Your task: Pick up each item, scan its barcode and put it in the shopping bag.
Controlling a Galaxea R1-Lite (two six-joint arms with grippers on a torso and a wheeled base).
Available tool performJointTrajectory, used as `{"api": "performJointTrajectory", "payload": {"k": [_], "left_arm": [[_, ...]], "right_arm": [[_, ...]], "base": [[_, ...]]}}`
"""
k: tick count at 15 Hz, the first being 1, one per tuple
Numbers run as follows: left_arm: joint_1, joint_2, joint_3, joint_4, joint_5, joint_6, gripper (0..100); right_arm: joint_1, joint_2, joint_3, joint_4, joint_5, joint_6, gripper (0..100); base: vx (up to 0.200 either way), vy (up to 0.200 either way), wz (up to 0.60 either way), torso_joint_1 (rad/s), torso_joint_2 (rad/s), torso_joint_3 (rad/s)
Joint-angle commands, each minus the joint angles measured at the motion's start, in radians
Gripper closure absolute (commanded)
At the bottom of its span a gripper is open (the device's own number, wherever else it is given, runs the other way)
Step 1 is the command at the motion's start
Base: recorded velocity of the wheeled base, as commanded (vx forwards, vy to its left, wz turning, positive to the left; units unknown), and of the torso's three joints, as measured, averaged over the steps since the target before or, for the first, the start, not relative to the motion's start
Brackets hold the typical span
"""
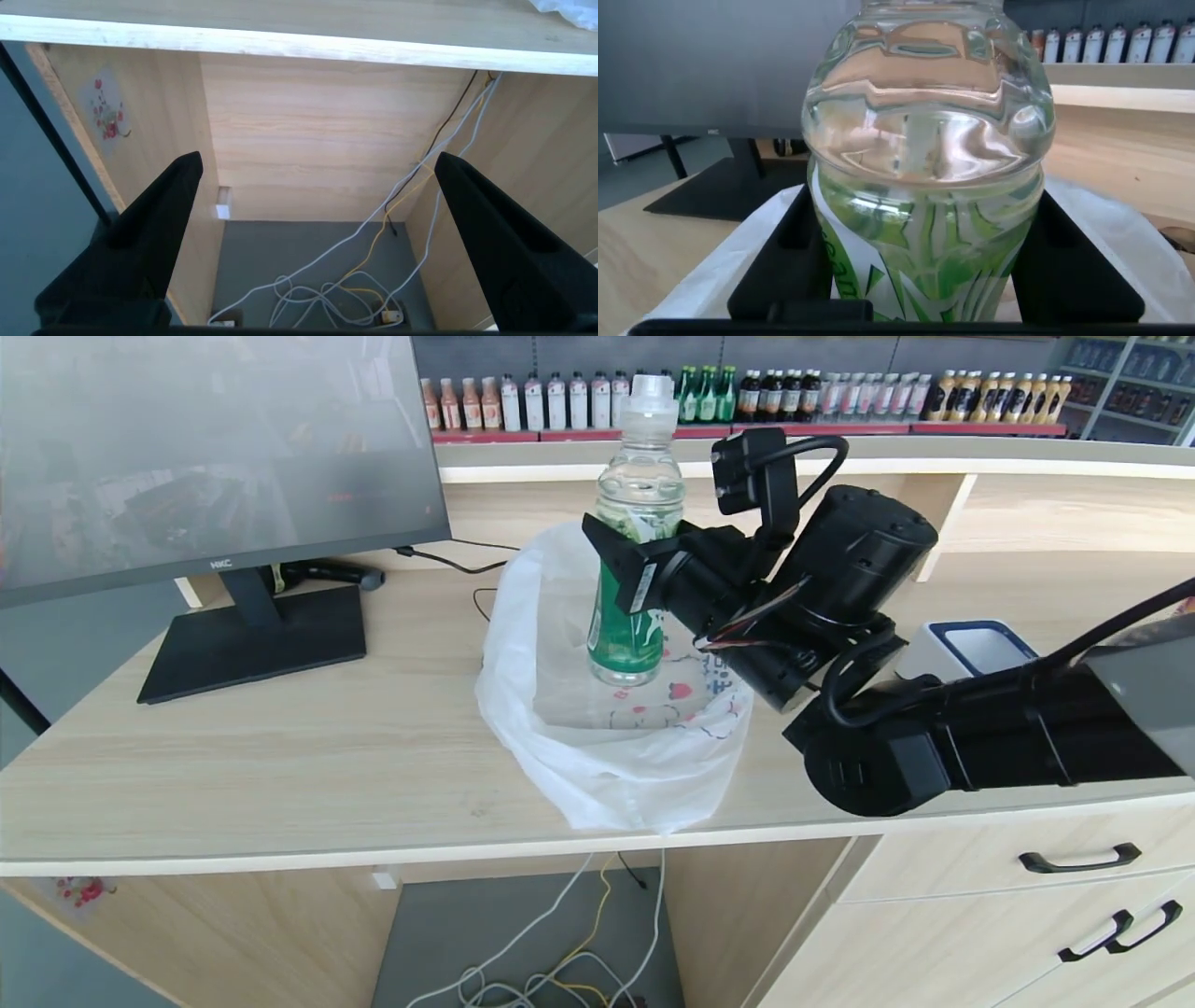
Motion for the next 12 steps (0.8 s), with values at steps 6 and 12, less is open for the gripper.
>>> {"api": "performJointTrajectory", "payload": {"k": [6, 12], "left_arm": [[0.001, 0.0, 0.0, 0.0, 0.0, -0.001, 0], [0.001, 0.0, 0.0, 0.0, 0.0, -0.001, 0]], "right_arm": [[0.003, 0.098, -0.074, -0.005, -0.023, -0.003, 100], [0.008, 0.127, -0.063, -0.013, -0.029, -0.003, 100]], "base": [[0.0, 0.0, 0.0, 0.0, 0.0, 0.0], [0.0, 0.0, 0.0, 0.0, 0.0, 0.0]]}}
